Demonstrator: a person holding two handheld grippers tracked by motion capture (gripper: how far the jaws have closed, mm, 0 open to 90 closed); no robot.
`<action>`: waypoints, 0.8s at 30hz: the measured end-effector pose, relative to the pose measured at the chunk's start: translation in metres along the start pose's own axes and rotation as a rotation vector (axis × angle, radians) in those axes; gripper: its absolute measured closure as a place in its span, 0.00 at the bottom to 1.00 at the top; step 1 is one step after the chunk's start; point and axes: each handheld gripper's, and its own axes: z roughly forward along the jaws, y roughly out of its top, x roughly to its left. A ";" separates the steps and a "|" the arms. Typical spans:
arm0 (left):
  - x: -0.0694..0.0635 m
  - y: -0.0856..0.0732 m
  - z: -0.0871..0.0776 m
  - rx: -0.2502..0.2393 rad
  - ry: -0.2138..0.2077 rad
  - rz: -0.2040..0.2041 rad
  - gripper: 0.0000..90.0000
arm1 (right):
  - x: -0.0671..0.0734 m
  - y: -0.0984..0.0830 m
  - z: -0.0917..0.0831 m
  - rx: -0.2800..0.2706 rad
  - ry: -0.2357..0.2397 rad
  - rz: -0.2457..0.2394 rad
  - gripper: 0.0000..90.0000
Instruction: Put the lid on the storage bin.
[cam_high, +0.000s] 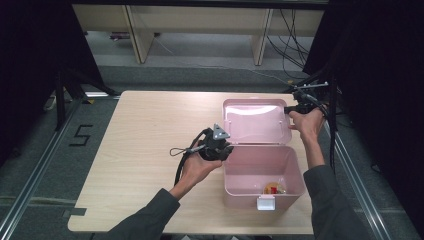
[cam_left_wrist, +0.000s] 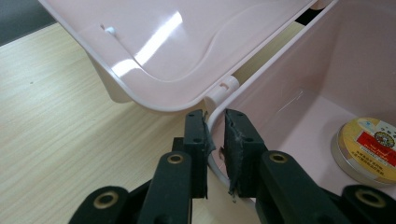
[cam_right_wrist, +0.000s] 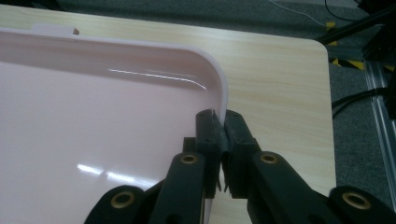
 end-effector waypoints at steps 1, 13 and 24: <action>0.000 0.000 0.000 -0.001 -0.001 -0.001 0.88 | 0.002 0.001 -0.004 0.011 0.013 0.035 0.96; -0.001 -0.001 0.000 -0.008 0.007 -0.009 0.88 | 0.000 0.000 -0.029 -0.096 0.033 -0.012 0.97; -0.002 -0.002 0.000 -0.011 0.018 -0.010 0.88 | 0.004 -0.004 -0.053 -0.148 0.058 -0.008 0.98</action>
